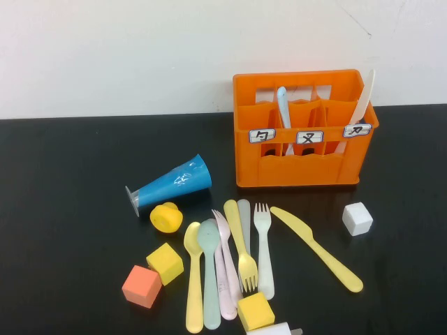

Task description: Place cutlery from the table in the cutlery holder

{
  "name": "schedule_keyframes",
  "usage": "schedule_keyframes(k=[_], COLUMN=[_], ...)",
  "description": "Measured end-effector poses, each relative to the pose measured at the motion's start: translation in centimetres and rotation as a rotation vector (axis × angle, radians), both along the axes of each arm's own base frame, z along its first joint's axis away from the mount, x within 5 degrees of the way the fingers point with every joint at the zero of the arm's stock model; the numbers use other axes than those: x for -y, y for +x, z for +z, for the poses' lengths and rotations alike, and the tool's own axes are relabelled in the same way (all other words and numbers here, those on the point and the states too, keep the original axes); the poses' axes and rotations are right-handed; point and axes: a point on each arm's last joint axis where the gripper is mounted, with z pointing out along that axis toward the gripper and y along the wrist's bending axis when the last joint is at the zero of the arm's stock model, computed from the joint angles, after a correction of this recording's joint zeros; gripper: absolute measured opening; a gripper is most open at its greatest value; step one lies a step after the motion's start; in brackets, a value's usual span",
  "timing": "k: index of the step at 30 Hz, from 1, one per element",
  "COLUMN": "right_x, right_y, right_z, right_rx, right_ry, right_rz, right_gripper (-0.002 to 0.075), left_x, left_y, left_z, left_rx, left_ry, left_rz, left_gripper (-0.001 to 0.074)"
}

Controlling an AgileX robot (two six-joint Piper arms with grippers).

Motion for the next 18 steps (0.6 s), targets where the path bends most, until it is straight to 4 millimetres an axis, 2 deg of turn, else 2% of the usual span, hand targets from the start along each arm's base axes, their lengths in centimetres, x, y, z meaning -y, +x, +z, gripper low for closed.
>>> schedule_keyframes(k=[18], right_x=[0.00], right_y=[0.00], right_z=[0.00], right_rx=[0.000], right_ry=[0.000], right_rz=[0.000], right_gripper=[-0.0003], left_x=[0.09], left_y=[0.00], left_z=[0.01], left_rx=[0.001], left_ry=[-0.028], left_rz=[-0.002], left_gripper=[-0.0001])
